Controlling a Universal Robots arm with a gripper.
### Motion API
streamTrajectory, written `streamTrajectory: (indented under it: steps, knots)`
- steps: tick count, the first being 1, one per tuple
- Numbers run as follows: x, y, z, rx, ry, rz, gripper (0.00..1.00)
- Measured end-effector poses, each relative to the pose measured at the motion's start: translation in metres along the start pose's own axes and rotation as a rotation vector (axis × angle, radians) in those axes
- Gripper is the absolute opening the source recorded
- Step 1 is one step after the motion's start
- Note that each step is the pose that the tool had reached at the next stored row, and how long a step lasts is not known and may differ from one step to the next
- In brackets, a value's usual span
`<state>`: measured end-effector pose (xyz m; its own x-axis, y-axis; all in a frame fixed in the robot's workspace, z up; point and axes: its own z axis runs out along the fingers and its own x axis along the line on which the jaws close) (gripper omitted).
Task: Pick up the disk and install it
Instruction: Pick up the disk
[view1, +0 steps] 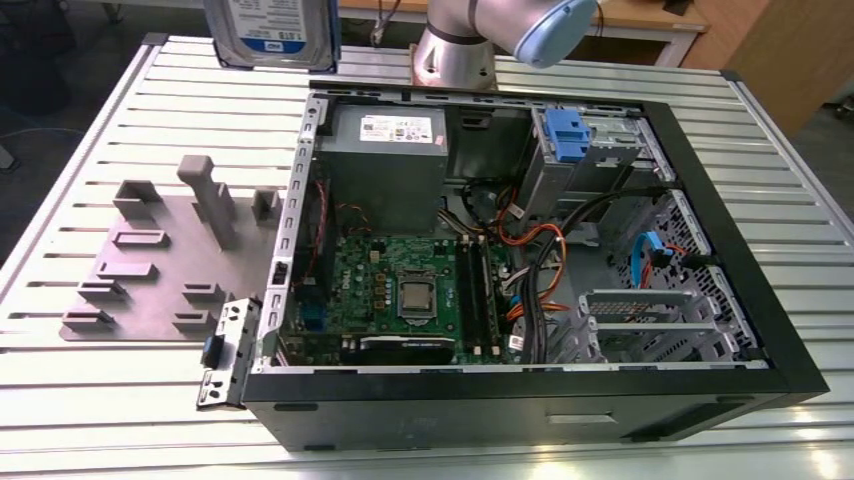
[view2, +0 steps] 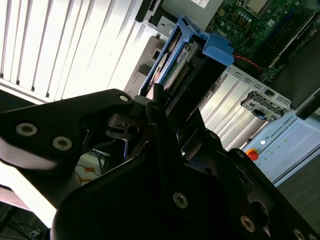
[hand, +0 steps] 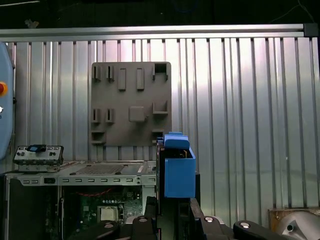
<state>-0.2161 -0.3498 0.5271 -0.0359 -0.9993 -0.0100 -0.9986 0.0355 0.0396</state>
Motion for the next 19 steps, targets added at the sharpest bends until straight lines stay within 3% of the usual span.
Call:
streamTrajectory:
  steps: [10,14,19]
  knots:
    - [-0.0012,-0.032,-0.0005,-0.0001,-0.0007,0.0,0.35]
    - [-0.0017,-0.0475,-0.0002,0.0,-0.0011,0.0,0.35]
    - [-0.0022,-0.0623,0.0049,-0.0001,-0.001,0.0,0.35]
